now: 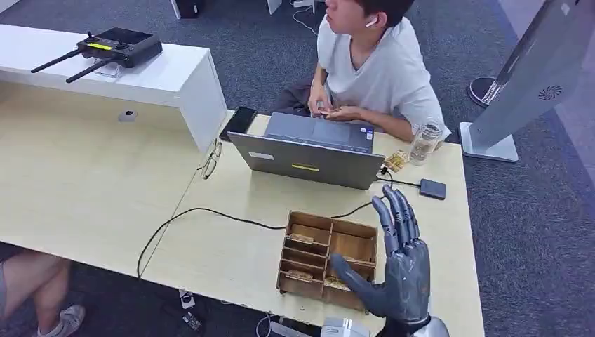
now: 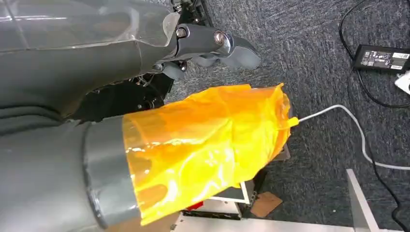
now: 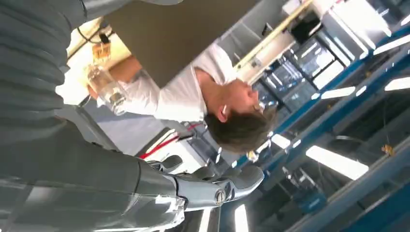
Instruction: Pass the card to the sensor for recognition and then transmit it.
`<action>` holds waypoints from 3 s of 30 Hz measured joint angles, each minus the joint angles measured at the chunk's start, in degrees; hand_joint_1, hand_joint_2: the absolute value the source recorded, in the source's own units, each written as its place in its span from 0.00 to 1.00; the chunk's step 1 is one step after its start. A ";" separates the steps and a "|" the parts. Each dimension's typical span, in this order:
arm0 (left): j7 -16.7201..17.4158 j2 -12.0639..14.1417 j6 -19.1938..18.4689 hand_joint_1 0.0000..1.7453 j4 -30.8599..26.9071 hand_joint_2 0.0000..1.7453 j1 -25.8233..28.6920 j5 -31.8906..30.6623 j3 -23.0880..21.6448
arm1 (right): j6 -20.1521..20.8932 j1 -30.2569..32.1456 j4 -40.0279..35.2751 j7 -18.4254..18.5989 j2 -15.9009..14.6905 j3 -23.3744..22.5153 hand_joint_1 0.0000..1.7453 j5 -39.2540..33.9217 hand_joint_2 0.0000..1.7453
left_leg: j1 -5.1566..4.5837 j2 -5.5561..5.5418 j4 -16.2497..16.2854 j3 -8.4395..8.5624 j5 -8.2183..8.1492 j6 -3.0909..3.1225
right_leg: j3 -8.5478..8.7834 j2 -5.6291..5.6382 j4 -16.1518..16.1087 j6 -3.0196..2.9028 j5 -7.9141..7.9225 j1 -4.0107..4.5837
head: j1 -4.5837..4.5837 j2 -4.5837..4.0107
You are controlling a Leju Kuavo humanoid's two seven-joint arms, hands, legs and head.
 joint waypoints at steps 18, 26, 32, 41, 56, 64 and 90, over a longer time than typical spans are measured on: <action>0.00 -0.04 0.63 0.00 0.00 0.00 0.04 0.57 0.00 | 0.55 2.49 8.45 -0.52 -0.02 2.86 0.00 0.09 1.00 | 0.00 0.00 0.00 0.00 0.00 0.00 | 0.00 0.00 0.00 0.00 0.00 0.00 | 0.00 0.00; 0.00 -0.04 0.68 0.00 0.00 0.00 0.04 0.57 0.00 | 0.55 3.02 9.66 -0.50 -0.02 2.86 0.00 0.09 1.00 | 0.00 0.00 0.00 0.00 0.00 0.00 | 0.00 0.00 0.00 0.00 0.00 0.00 | -0.02 0.00; 0.00 -0.07 0.98 0.00 0.00 0.00 0.05 0.70 0.00 | 0.22 3.61 10.62 1.03 -0.33 2.93 0.00 0.59 1.00 | 0.00 0.00 0.00 0.00 0.00 0.00 | 0.00 0.00 0.00 0.00 0.00 0.00 | -0.02 0.00; 0.00 -0.15 1.16 0.00 0.00 0.00 0.07 0.81 0.02 | -1.68 4.53 12.22 4.24 -1.99 3.39 0.00 2.27 1.00 | 0.00 0.00 0.00 0.00 0.00 0.00 | 0.00 0.00 -0.01 0.00 0.00 0.00 | -0.02 0.00; 0.00 -0.50 1.42 0.00 0.00 0.00 0.19 1.01 0.11 | -4.46 5.34 13.40 7.43 -3.96 4.74 0.01 2.51 1.00 | 0.00 0.00 0.00 0.00 0.00 0.00 | 0.00 0.00 -0.01 0.00 0.00 0.00 | -0.02 0.00; 0.00 -0.50 1.77 0.00 0.00 0.00 0.30 0.85 0.13 | -5.36 5.17 13.40 8.44 -4.04 4.74 0.15 4.22 1.00 | 0.00 0.00 0.00 0.00 0.00 0.00 | 0.00 0.00 -0.01 0.00 0.00 0.00 | 0.00 0.00; 0.13 -0.55 1.77 0.00 0.00 0.00 0.33 0.79 0.13 | -5.14 5.33 13.40 8.39 -4.24 4.78 0.35 4.70 1.00 | 0.00 0.00 0.00 0.00 0.00 0.00 | 0.00 0.00 -0.01 0.00 0.00 0.00 | -0.02 0.00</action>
